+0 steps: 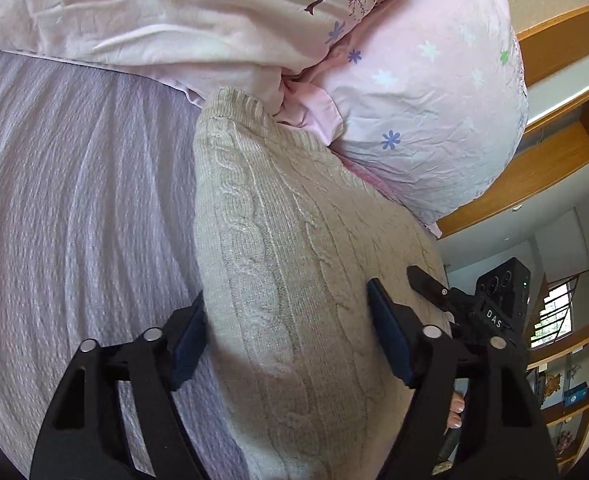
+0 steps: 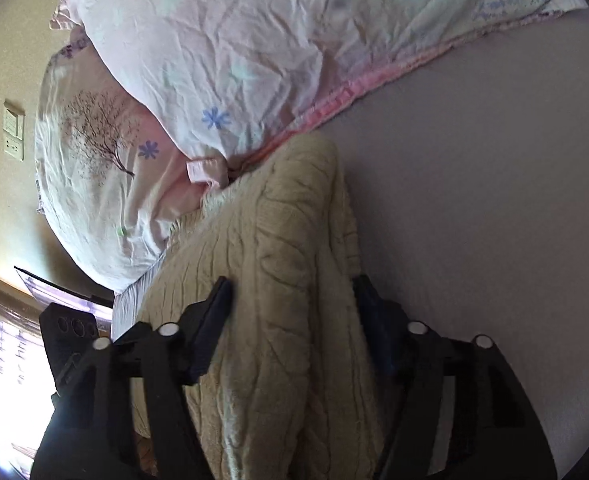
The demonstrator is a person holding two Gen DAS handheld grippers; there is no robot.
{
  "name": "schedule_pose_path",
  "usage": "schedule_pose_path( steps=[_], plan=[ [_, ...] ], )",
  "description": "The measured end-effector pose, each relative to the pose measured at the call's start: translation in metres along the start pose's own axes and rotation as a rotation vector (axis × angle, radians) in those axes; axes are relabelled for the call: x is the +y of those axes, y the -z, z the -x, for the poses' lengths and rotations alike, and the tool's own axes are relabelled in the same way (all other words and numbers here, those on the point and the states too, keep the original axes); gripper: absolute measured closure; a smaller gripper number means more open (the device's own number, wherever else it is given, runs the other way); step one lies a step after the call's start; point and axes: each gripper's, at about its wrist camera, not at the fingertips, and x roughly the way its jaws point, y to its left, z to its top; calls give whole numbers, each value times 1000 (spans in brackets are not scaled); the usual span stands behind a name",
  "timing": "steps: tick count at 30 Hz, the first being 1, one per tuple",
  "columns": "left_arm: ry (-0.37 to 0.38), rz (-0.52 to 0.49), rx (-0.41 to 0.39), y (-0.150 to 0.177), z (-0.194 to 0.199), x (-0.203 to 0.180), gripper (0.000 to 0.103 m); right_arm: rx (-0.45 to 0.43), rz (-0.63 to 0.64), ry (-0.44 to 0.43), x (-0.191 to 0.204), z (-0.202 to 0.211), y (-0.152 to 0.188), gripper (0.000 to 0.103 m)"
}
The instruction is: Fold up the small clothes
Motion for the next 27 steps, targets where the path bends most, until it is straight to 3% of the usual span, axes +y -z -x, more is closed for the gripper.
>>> schedule_pose_path(
  steps=[1, 3, 6, 8, 10, 12, 14, 16, 18, 19, 21, 24, 26, 27],
  plan=[
    [7, -9, -6, -1, 1, -2, 48, -10, 4, -28, 2, 2, 1, 71],
    [25, -40, -8, 0, 13, -5, 57, -29, 24, -82, 9, 4, 4, 73],
    [-11, -124, -32, 6, 48, -7, 59, 2, 38, -237, 25, -7, 10, 75],
    [-70, -169, -72, 5, 71, -1, 58, 34, 71, -267, 41, -25, 14, 74],
    [-137, -158, -99, -3, 84, 14, 52, 63, 154, -168, 59, -38, 18, 65],
    [-208, -97, -127, -11, 92, 31, 50, -2, 219, -87, 67, -26, 22, 59],
    [-204, -70, -200, -7, 110, 41, 49, -63, 223, -110, 67, -1, 26, 47],
    [-222, -120, -267, 4, 131, 36, 29, -66, 241, -179, 71, 17, 35, 46],
    [-291, -194, -327, 21, 148, 27, 22, -24, 304, -180, 82, 18, 52, 46],
    [-320, -233, -344, 31, 153, 23, 19, 10, 333, -159, 87, 12, 61, 58],
    [-363, -285, -353, 49, 157, 17, 16, 14, 343, -62, 91, -5, 74, 96],
    [-424, -339, -336, 78, 155, 10, 8, -74, 224, -31, 70, -3, 69, 97],
    [-501, -371, -333, 96, 150, 7, 3, -90, 243, -40, 73, 4, 71, 97],
    [-528, -389, -328, 104, 146, 5, 1, -108, 270, -33, 79, 9, 78, 91]
  ],
)
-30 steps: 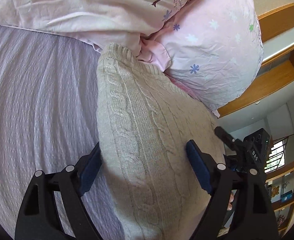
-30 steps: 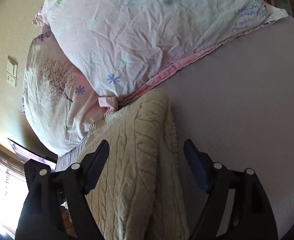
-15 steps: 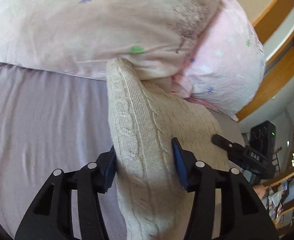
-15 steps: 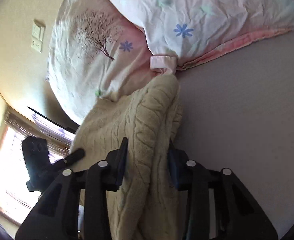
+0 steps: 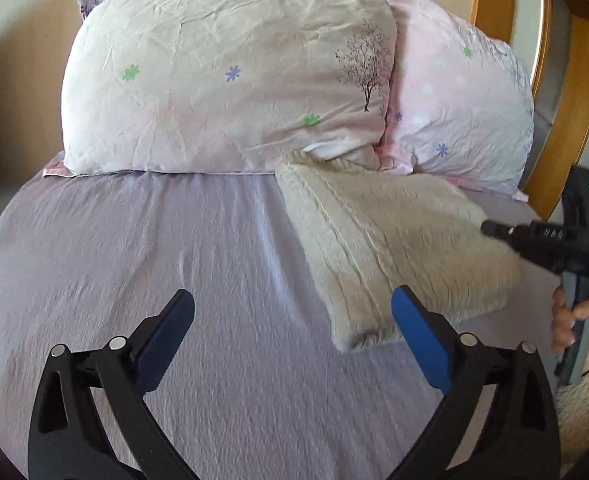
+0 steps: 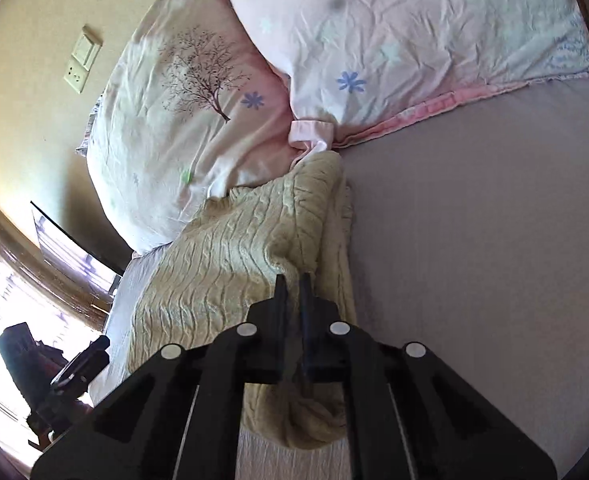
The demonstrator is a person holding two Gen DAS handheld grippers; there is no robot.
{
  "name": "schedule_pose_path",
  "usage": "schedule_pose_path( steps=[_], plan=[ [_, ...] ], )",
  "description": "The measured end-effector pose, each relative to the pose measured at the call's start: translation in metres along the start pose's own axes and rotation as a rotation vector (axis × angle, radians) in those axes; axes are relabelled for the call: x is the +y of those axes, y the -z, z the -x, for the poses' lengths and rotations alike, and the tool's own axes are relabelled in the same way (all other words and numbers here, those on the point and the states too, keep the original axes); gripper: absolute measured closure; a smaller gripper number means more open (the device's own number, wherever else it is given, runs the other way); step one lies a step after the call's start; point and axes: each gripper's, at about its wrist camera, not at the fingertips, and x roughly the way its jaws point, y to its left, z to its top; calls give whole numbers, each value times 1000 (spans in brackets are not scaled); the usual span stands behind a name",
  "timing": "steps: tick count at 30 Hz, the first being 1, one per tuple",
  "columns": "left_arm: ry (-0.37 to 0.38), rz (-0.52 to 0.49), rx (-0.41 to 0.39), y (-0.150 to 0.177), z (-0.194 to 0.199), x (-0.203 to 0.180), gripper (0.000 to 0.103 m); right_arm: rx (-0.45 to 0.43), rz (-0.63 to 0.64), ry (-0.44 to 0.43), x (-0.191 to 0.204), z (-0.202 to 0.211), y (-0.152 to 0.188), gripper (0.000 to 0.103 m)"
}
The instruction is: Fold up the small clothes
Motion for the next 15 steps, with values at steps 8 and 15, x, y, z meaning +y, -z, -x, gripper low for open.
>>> schedule_pose_path(
  steps=[8, 15],
  plan=[
    [14, -20, 212, 32, -34, -16, 1, -103, 190, 309, 46, 55, 61, 2],
    [-46, -73, 243, 38, -40, -26, 1, 83, 190, 366, 47, 14, 89, 2]
  ],
)
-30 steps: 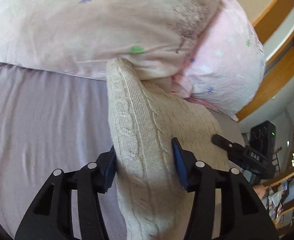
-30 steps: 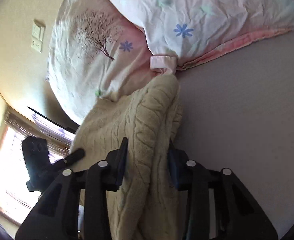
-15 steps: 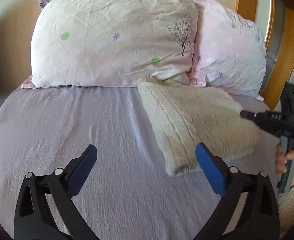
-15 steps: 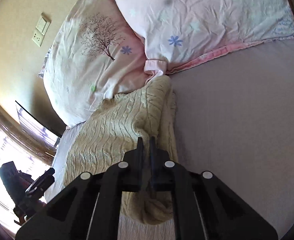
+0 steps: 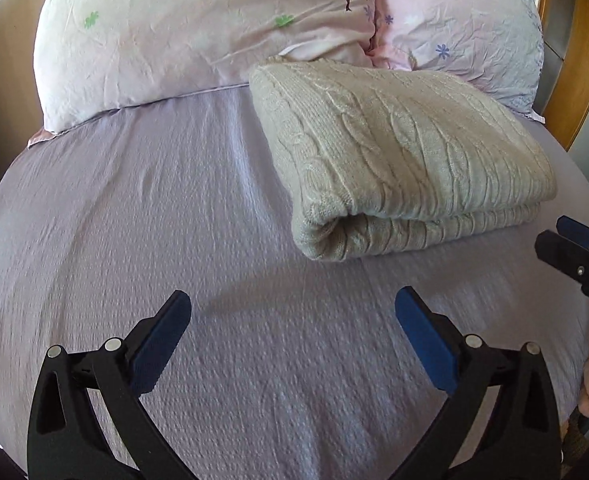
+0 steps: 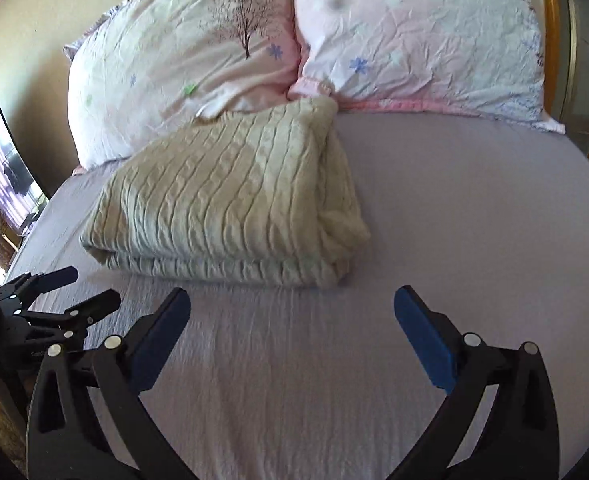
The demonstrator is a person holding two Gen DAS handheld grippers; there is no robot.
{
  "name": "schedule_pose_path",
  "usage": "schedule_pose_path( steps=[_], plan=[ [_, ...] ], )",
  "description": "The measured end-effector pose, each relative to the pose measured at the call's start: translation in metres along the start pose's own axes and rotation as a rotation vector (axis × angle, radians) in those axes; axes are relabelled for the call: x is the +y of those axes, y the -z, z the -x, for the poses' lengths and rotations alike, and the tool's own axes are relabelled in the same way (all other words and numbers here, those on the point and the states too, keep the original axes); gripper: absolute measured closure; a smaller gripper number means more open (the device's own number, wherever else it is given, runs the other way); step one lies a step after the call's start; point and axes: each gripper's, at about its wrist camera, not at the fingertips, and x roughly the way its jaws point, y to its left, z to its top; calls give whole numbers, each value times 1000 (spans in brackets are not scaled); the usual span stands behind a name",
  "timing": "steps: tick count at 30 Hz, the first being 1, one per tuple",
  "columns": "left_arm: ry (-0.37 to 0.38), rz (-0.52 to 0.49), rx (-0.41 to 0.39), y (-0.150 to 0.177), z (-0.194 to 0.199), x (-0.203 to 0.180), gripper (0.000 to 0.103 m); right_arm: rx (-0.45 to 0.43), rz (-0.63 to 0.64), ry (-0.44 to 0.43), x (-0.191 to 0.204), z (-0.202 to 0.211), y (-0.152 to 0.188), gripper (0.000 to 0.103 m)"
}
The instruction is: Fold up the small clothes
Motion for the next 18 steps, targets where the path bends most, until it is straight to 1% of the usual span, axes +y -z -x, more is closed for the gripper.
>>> schedule_pose_path(
  steps=[3, 6, 14, 18],
  plan=[
    [-40, 26, 6, -1, -2, 4, 1, 10, 20, 72, 9, -3, 3, 2],
    [-54, 38, 0, -3, -1, 7, 1, 41, 53, 68, 17, -8, 6, 2],
    [-51, 26, -5, -4, -2, 7, 1, 81, 124, 146, 29, -16, 5, 2],
    [-49, 25, -4, -3, -1, 7, 1, 81, 128, 142, 29, -14, 4, 2]
  ],
)
